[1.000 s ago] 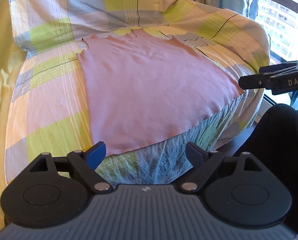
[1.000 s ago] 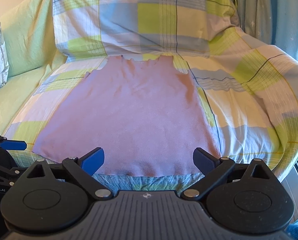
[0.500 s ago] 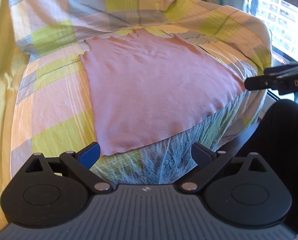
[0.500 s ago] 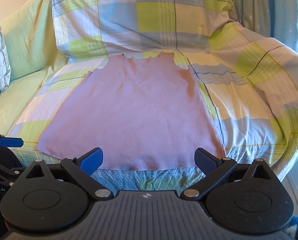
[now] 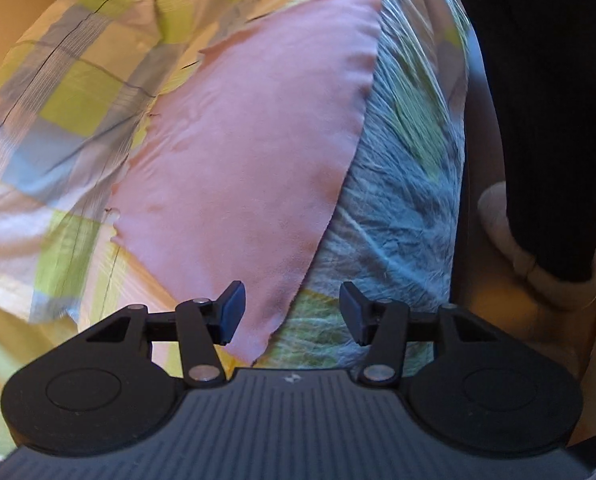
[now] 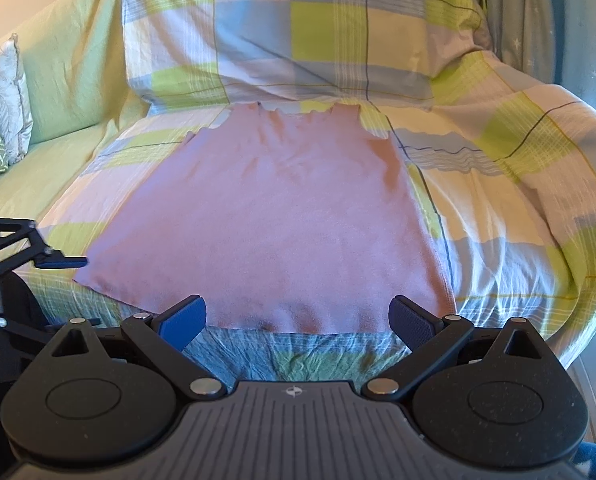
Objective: Fold clothes
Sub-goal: 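Grasp the pink top's side edge with the left gripper while the right gripper grasps beside it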
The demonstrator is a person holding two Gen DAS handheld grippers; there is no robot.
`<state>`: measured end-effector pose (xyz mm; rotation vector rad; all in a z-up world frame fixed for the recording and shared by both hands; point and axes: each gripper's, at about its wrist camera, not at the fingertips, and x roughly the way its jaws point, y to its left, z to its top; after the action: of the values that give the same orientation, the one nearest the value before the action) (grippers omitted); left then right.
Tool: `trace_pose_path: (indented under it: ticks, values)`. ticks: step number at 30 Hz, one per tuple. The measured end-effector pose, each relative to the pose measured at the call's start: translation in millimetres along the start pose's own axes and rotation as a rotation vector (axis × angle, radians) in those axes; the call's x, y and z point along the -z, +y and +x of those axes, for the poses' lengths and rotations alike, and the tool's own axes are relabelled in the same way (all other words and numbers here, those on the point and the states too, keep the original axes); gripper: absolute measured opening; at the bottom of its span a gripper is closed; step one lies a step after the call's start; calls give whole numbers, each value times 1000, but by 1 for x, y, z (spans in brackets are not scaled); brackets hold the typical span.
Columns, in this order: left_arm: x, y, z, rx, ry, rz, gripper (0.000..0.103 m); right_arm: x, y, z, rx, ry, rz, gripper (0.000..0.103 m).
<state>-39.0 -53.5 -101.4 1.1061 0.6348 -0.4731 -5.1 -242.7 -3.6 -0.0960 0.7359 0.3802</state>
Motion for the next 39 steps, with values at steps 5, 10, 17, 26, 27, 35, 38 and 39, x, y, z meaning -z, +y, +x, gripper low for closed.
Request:
trace_pose_path:
  ticks: [5,10,17,26,27,35,38,39]
  values:
    - [-5,-3,26,-42,45,79,47,0,2,5,3,1,-32,100]
    - [-6,10,26,38,38,29,30,1,5,14,-3,23,-133,97]
    - [-10,56,0,61,-48,-237,3,8,23,24,-15,25,-388,96]
    - [-14,88,-11,171,-77,-403,3,16,76,59,-85,-45,-645,82]
    - [-14,89,-13,169,-78,-402,3,17,80,66,-84,-39,-668,63]
    - [-11,72,-10,122,-68,-323,7,5,85,80,-76,-32,-711,0]
    - [-13,55,-7,56,-72,-245,39,-3,82,78,-87,-33,-695,0]
    - [-15,50,-7,41,-79,-222,48,-6,81,78,-90,-34,-690,0]
